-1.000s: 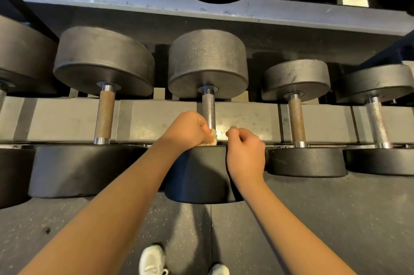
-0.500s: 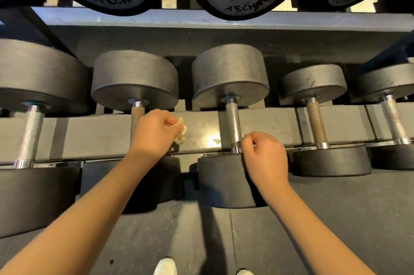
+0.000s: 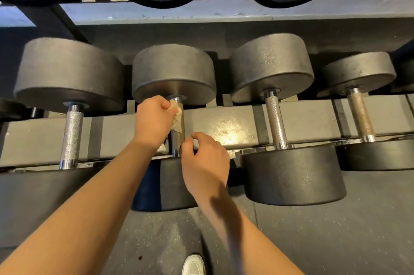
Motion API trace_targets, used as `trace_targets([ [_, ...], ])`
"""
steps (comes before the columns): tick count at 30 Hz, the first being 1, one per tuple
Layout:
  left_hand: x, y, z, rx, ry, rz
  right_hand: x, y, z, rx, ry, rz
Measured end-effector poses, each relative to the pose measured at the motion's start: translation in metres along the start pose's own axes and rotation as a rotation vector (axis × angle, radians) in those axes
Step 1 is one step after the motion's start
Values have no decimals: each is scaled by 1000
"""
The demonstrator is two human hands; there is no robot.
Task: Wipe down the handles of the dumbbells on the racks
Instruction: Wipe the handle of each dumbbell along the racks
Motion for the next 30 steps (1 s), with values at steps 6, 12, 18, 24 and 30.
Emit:
trace_targets([
  [6,-2,13,-6,36,109,8,-3,-3,0,131,-27,-2],
  [12,-7,21,-2,-12,201,32,-3,-6,-3,200,-71,6],
  [18,18,18,-3,-96,76,71,-5,-4,-3,225,-57,1],
  [24,-8,27,-8,-177,169,158,-4,-6,-4,233,-61,-1],
  [30,0,25,-5,-182,121,117,-4,-7,-6,262,-77,9],
])
Point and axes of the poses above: each hand's wrist, its own x-axis towards the middle knuckle, its own z-axis out of the back of the hand, y = z × x, the point moved 1 cm from there along x, towards the middle knuckle, and after that the axes turned 11 degrees about -z, right-handed, at the moved point
